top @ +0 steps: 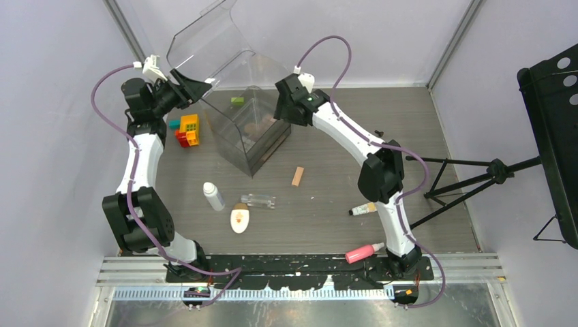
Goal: Organize the makeup
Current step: Move the storage box to the center of the board.
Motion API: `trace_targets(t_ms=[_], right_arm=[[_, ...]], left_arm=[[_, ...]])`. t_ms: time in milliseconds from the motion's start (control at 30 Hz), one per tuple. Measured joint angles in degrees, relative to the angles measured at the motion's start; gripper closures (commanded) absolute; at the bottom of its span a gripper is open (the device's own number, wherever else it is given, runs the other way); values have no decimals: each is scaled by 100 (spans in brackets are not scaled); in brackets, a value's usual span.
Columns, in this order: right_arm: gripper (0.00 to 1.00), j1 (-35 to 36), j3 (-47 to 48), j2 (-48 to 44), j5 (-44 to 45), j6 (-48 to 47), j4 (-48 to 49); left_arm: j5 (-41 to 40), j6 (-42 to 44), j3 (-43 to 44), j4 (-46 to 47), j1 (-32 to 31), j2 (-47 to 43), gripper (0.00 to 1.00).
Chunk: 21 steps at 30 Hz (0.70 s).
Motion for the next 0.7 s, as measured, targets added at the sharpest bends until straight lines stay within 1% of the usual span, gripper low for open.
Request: trace_targets(t_ms=[67,200,333,433,633,700], right_arm=[[34,-2,-295,-153,35,-20,227],[35,-33,-358,-186,114,-164,363],[34,-166,-98,-24,52,-269,396],[35,-356,144,186,-46,-391,503],[34,-507,138,236,-192,-566,562],[35,-520,-166,85,-223,-575,778]], left_arm=[[0,0,0,0,0,0,40],[-4,0,2,-2,-7,0,40],[-72,33,9,-72,-103,-15,39],[-264,175,72,-289,-223,-44,39],[-708,354,129,-684,-507,-208,45],[-767,352,129,-726,-533,-236,46]])
